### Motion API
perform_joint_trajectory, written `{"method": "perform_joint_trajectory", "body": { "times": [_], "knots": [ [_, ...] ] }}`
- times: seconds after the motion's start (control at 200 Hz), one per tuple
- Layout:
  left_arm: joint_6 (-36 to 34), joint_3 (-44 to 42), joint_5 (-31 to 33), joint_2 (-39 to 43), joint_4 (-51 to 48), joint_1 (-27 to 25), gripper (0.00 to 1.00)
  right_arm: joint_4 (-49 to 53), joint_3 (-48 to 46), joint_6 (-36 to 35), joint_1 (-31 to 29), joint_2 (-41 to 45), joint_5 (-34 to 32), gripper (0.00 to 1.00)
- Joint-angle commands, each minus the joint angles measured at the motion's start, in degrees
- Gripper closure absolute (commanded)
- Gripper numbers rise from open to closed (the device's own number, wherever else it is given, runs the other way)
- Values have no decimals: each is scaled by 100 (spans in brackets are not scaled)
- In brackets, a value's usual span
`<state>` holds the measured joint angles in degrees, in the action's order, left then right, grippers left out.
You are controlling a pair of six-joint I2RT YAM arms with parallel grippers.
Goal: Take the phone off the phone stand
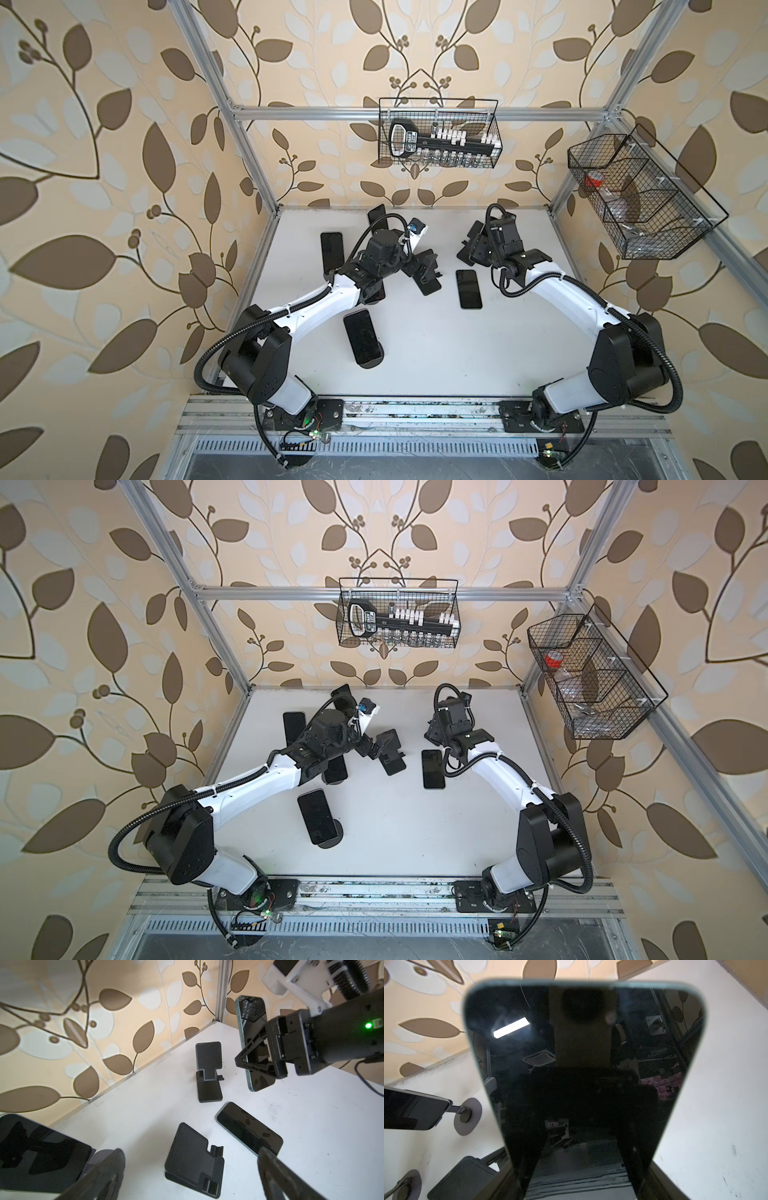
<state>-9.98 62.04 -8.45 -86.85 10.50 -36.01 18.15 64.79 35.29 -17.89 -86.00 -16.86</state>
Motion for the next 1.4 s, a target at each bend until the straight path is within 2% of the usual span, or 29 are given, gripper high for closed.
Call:
{"method": "perform_joint_trajectory", "body": {
  "times": [0.0,0.195,0.535,0.67,1.125,1.395],
  "knots": [
    [-88,277,-335,90,3,-121,1,-297,-115,-200,-30,274,289,47],
    [-31,290,-511,72,10,-171,1,-495,-448,-501,-23,593,710,47],
    [-183,277,-768,129,29,-303,1,-352,-1171,-1314,18,1374,910,48],
    [-319,273,-784,151,-17,-471,1,-329,-1341,-1548,52,1782,1289,48],
    [-433,151,-560,159,75,-1006,1,585,-1504,-2076,131,2654,1189,51],
    [-695,64,-247,174,92,-1251,1,769,-1618,-2529,352,2754,1096,52]
  ]
}}
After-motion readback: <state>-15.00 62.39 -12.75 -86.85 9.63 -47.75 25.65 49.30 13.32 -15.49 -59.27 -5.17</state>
